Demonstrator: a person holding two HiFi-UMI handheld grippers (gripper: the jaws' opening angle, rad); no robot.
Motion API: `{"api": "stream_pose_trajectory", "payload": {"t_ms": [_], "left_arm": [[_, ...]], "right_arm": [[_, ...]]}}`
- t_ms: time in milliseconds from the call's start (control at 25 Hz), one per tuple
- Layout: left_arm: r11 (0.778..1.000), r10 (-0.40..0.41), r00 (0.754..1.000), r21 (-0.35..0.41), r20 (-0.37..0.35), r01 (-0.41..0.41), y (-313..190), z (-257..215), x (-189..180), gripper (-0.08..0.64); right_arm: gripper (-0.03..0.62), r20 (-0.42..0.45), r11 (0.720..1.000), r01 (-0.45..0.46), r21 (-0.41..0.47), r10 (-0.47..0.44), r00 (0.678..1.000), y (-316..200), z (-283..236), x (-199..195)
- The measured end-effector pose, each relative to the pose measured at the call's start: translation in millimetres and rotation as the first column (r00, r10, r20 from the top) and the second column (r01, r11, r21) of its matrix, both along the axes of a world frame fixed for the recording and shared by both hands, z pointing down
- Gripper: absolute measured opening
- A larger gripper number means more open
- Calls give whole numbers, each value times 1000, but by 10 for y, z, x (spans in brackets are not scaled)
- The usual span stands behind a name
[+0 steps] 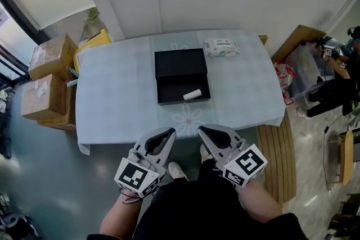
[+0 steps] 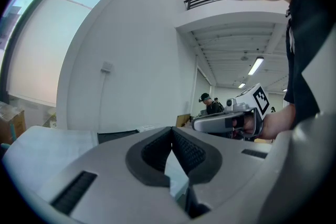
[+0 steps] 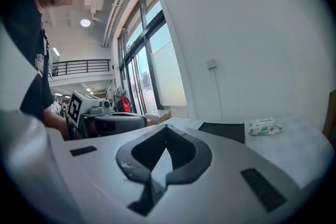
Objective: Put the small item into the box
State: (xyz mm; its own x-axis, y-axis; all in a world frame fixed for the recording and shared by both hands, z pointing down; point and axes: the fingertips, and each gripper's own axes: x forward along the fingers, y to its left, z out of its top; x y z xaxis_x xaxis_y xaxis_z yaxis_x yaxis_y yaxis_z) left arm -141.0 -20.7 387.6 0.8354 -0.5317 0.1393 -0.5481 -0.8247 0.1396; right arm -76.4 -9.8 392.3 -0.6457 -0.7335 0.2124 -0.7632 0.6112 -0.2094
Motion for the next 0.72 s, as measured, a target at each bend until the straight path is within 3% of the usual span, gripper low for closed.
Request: {"api": "stream_pose_trajectory", "payload": {"t_ms": [720], "left_arm": [[1000, 17, 1000, 10, -4, -17, 56, -9, -101, 9]], "right_arm": [[9, 1, 1000, -6, 3, 6, 1000, 51, 5, -138]]}}
